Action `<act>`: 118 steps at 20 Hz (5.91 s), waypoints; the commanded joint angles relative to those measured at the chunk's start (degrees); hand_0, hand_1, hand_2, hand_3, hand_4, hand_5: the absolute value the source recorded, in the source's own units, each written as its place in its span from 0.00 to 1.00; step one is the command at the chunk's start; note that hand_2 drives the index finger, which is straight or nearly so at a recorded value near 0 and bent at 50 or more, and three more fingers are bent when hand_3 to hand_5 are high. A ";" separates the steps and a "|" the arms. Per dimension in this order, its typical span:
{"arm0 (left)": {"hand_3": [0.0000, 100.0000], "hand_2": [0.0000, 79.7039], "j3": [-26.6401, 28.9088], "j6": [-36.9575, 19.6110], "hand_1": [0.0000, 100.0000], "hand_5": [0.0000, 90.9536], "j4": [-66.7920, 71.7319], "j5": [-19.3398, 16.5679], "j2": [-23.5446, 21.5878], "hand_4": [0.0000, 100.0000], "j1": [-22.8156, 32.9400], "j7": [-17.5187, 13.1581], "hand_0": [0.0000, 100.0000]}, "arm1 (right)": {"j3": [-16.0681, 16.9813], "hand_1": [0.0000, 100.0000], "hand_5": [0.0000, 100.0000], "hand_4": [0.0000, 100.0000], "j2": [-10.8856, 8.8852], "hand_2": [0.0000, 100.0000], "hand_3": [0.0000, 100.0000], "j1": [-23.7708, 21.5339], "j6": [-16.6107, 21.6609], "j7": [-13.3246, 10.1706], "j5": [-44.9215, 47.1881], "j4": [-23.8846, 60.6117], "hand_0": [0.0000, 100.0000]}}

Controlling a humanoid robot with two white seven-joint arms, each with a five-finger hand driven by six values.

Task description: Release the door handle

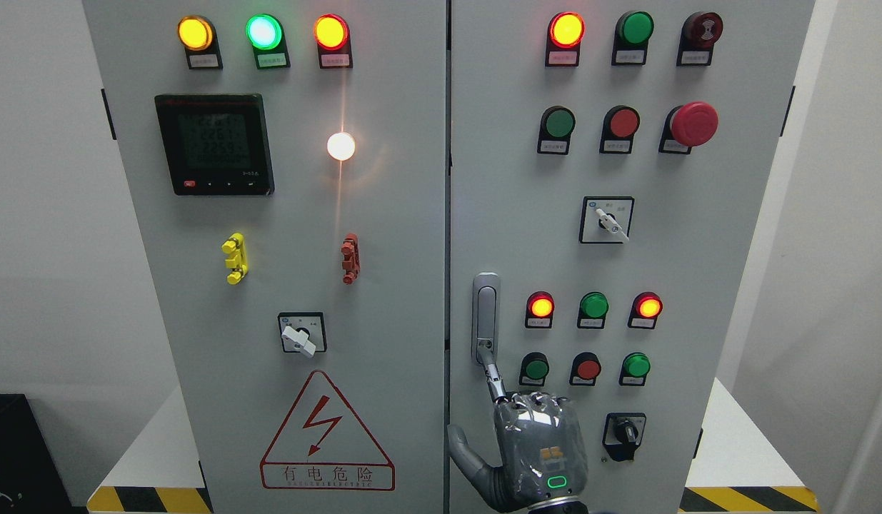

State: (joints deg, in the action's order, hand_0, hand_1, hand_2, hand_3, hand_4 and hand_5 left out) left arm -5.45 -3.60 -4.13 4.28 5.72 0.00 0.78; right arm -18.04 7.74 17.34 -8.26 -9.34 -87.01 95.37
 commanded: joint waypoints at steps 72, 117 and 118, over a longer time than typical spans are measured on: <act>0.00 0.00 0.00 0.00 0.56 0.00 0.00 0.02 0.00 0.00 0.97 0.01 0.12 | -0.15 0.22 1.00 1.00 -0.01 0.17 1.00 -1.08 0.08 1.07 0.09 2.28 0.35; 0.00 0.00 0.00 0.00 0.56 0.00 0.00 0.02 0.00 0.00 0.97 0.01 0.12 | 0.64 0.18 1.00 1.00 -0.36 0.71 1.00 -4.24 3.07 1.34 1.14 10.63 0.52; 0.00 0.00 0.00 0.00 0.56 0.00 -0.01 0.02 0.00 0.00 0.97 0.01 0.12 | 0.90 0.16 1.00 1.00 -0.18 0.73 1.00 -4.24 2.98 2.03 1.14 10.72 0.52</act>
State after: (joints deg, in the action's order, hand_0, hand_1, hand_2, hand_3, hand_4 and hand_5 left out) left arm -5.45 -3.60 -4.12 4.29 5.72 0.00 0.78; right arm -17.90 7.52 13.68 -5.30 -8.13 -86.06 102.96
